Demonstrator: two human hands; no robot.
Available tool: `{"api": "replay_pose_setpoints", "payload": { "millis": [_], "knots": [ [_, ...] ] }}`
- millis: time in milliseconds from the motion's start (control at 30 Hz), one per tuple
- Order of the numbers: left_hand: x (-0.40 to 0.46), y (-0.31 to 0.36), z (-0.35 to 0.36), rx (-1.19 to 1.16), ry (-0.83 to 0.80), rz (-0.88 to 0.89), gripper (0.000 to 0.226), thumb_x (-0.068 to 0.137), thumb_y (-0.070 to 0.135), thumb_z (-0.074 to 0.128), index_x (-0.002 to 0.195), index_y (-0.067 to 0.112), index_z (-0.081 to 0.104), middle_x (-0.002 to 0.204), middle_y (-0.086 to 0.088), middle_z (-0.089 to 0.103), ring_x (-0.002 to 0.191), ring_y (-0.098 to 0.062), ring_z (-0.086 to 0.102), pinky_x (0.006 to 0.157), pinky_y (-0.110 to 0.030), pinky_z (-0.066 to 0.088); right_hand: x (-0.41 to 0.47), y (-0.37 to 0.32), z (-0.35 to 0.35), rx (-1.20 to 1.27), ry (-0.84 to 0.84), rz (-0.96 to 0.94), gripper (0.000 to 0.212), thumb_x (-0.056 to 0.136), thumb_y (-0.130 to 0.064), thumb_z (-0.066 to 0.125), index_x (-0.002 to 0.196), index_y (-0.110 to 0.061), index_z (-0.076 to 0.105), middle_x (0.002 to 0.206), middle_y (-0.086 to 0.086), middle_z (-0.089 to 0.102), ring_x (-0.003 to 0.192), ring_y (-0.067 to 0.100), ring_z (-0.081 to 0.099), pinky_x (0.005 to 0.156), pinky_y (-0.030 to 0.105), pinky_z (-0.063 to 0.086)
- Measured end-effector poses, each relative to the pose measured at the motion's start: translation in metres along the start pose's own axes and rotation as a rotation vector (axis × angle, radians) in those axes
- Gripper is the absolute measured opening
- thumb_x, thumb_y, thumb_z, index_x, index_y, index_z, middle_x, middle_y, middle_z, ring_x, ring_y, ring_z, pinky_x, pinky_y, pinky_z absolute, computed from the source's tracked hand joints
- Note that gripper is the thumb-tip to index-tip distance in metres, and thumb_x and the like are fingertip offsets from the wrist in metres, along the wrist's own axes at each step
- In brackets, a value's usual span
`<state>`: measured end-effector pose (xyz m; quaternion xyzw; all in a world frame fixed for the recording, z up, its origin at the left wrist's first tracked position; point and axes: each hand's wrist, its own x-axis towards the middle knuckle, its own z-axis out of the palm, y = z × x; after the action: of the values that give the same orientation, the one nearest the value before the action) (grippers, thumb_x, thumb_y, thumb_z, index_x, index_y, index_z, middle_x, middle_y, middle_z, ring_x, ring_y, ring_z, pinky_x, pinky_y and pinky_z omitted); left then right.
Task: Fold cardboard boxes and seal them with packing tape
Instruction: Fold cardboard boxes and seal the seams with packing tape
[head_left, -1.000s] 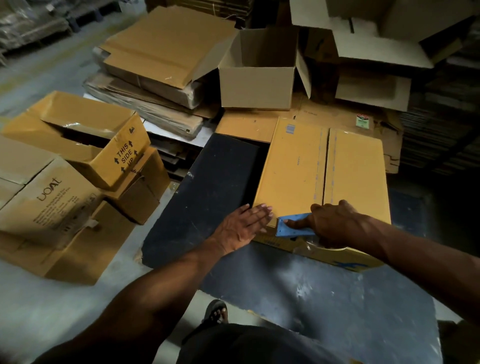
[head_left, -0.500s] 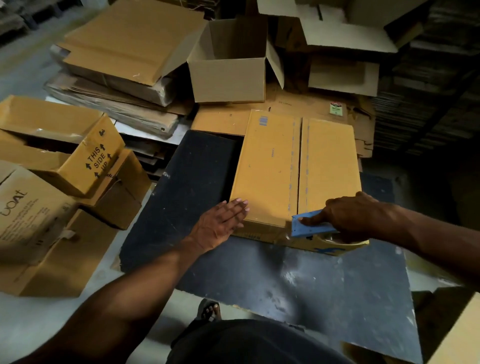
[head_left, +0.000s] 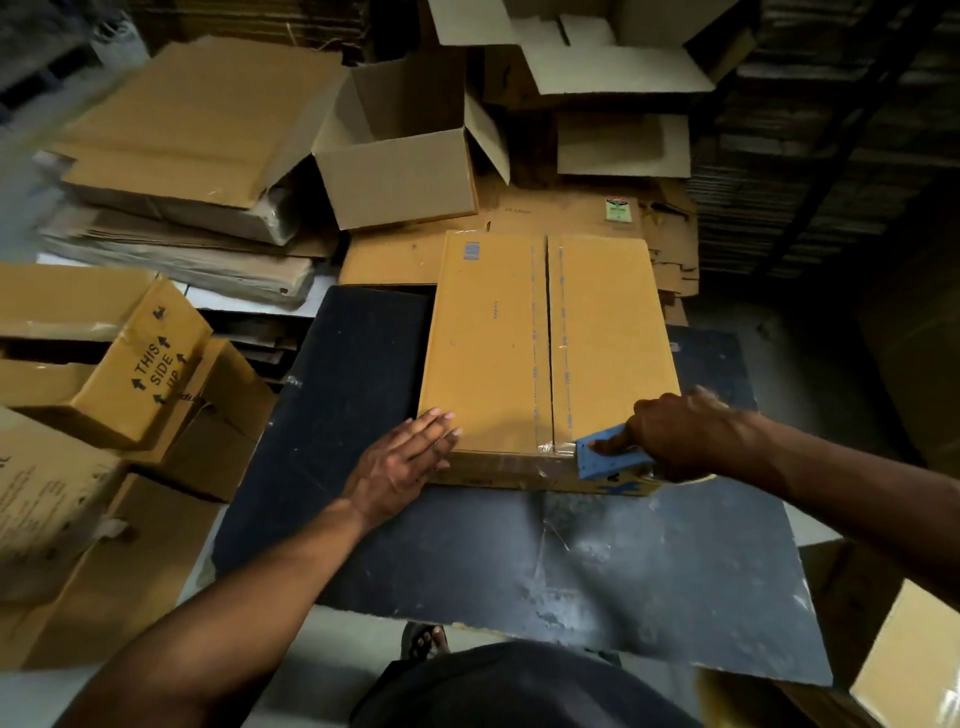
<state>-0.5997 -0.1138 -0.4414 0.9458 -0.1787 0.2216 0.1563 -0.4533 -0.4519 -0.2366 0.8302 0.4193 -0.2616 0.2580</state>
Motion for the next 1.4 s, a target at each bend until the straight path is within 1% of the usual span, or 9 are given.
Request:
{"api": "replay_pose_setpoints", "payload": {
  "millis": [300,567,767,900,1000,1100,1167,1267,1400],
  "knots": [
    [0.002,0.008,-0.014,0.072,-0.188,-0.071,0.061,0.105,0.046,0.048,0.160,0.023,0.035,0.167,-0.002,0.033,0.156,-0.020,0.025,0.117,-0.046,0.042,-0.003,0.003,0.005,0.033,0.046,-0.010,0.073,0.097,-0.034,0.066,0.154,-0.056,0.027,0.134,-0.001,0.054,0.122,0.025,0.057,0.099,0.049,0.046],
    [0.005,0.019,-0.020,0.074,-0.237,-0.087,0.074,0.097,0.048,0.064,0.159,0.017,0.039,0.168,-0.004,0.032,0.155,-0.024,0.030,0.113,-0.048,0.046,-0.019,0.026,-0.012,0.088,0.070,-0.034,0.075,0.097,-0.035,0.065,0.151,-0.064,0.023,0.127,-0.005,0.054,0.116,0.022,0.058,0.078,0.038,0.045],
    [0.003,0.023,-0.022,0.049,-0.292,-0.163,0.087,0.093,0.049,0.069,0.164,0.026,0.024,0.169,-0.001,0.028,0.156,-0.023,0.027,0.111,-0.050,0.047,-0.002,0.007,0.002,0.026,0.010,-0.035,0.069,0.099,-0.031,0.063,0.155,-0.052,0.030,0.133,0.001,0.056,0.119,0.026,0.058,0.098,0.047,0.048],
    [0.009,0.031,-0.029,0.169,-0.366,-0.173,0.086,0.095,0.067,0.051,0.164,0.021,0.026,0.170,-0.003,0.024,0.158,-0.022,0.021,0.118,-0.056,0.034,0.000,0.012,0.003,0.050,0.032,-0.041,0.068,0.098,-0.030,0.063,0.154,-0.054,0.031,0.132,-0.001,0.056,0.118,0.024,0.058,0.094,0.045,0.048],
    [0.023,0.075,-0.026,0.271,-0.419,-0.303,0.099,0.094,0.084,0.028,0.160,0.009,0.030,0.168,-0.011,0.023,0.156,-0.030,0.022,0.122,-0.054,0.018,0.004,0.015,0.004,0.072,0.034,-0.051,0.067,0.098,-0.028,0.064,0.154,-0.050,0.036,0.129,-0.003,0.058,0.114,0.022,0.059,0.088,0.040,0.050],
    [0.048,0.142,-0.010,0.221,-0.506,-0.543,0.122,0.083,0.097,0.016,0.160,0.003,0.002,0.169,-0.022,-0.006,0.157,-0.038,-0.008,0.125,-0.057,-0.005,0.006,0.017,0.003,0.083,0.035,-0.062,0.066,0.097,-0.027,0.064,0.153,-0.052,0.037,0.128,-0.005,0.058,0.115,0.021,0.059,0.081,0.037,0.046],
    [0.069,0.181,0.004,0.183,-0.593,-0.621,0.129,0.076,0.102,0.007,0.157,0.005,-0.016,0.163,-0.022,-0.028,0.152,-0.039,-0.028,0.116,-0.064,-0.024,0.008,0.017,0.004,0.080,0.033,-0.066,0.067,0.097,-0.026,0.064,0.152,-0.052,0.037,0.125,-0.006,0.059,0.113,0.022,0.060,0.078,0.036,0.043],
    [0.097,0.220,0.024,0.115,-0.635,-0.502,0.127,0.080,0.100,0.012,0.161,0.004,-0.007,0.169,-0.020,-0.015,0.154,-0.034,-0.025,0.116,-0.065,-0.025,0.009,0.018,0.004,0.083,0.035,-0.066,0.067,0.095,-0.027,0.064,0.151,-0.053,0.039,0.119,-0.008,0.059,0.108,0.022,0.062,0.075,0.036,0.041],
    [0.099,0.211,0.016,0.155,-0.624,-0.532,0.116,0.083,0.095,0.001,0.165,0.013,0.002,0.172,-0.008,-0.008,0.159,-0.024,-0.013,0.120,-0.060,-0.021,0.009,0.020,0.002,0.073,0.014,-0.079,0.072,0.094,-0.024,0.064,0.152,-0.054,0.037,0.121,-0.005,0.060,0.107,0.023,0.063,0.073,0.036,0.042]
  ]
}}
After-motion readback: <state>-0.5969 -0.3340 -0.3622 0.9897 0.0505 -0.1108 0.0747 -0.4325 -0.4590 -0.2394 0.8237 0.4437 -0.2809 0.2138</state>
